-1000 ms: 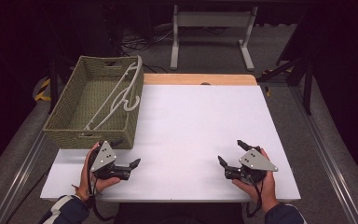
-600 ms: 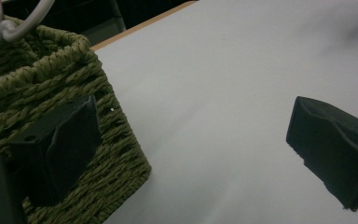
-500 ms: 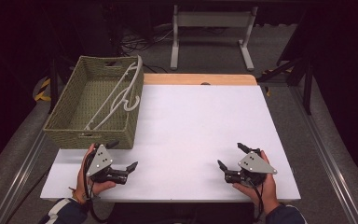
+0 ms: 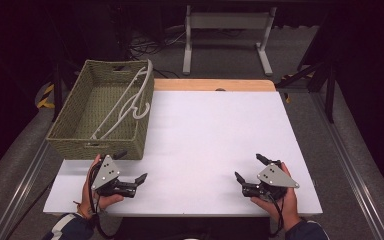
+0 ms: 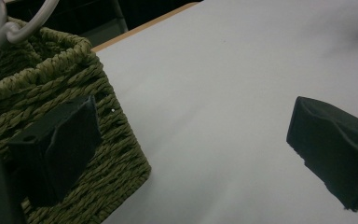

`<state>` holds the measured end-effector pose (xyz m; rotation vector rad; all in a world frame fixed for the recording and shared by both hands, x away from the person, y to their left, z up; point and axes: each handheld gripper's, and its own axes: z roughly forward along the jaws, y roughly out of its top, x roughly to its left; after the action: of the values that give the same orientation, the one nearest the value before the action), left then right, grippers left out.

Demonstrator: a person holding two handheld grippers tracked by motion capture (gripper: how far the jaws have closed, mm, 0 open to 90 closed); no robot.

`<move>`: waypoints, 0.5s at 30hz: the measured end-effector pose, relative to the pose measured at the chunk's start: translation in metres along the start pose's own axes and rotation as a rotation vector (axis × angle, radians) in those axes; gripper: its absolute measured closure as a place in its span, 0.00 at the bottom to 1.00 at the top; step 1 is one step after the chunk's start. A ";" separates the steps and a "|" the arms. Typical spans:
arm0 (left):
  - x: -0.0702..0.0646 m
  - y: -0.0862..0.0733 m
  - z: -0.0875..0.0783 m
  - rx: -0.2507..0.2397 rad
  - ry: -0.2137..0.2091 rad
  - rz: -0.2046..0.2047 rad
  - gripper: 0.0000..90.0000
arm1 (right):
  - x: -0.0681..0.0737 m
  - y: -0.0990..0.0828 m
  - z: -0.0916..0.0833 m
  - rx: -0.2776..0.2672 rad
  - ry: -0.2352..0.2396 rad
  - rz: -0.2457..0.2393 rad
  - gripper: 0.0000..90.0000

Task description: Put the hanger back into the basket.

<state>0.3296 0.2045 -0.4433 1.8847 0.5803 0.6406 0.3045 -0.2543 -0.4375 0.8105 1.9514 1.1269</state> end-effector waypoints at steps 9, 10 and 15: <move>-0.002 0.000 0.000 -0.005 0.003 -0.004 0.04 | 0.002 0.001 0.000 -0.001 0.002 -0.008 0.14; -0.001 0.000 0.000 -0.005 0.000 0.001 0.04 | 0.002 0.001 0.000 -0.003 0.002 -0.008 0.14; -0.003 0.000 0.002 0.000 -0.002 0.004 0.04 | 0.002 0.001 0.000 -0.002 -0.002 -0.011 0.14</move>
<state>0.3289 0.2015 -0.4440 1.8873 0.5753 0.6417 0.3035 -0.2526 -0.4365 0.7985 1.9507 1.1213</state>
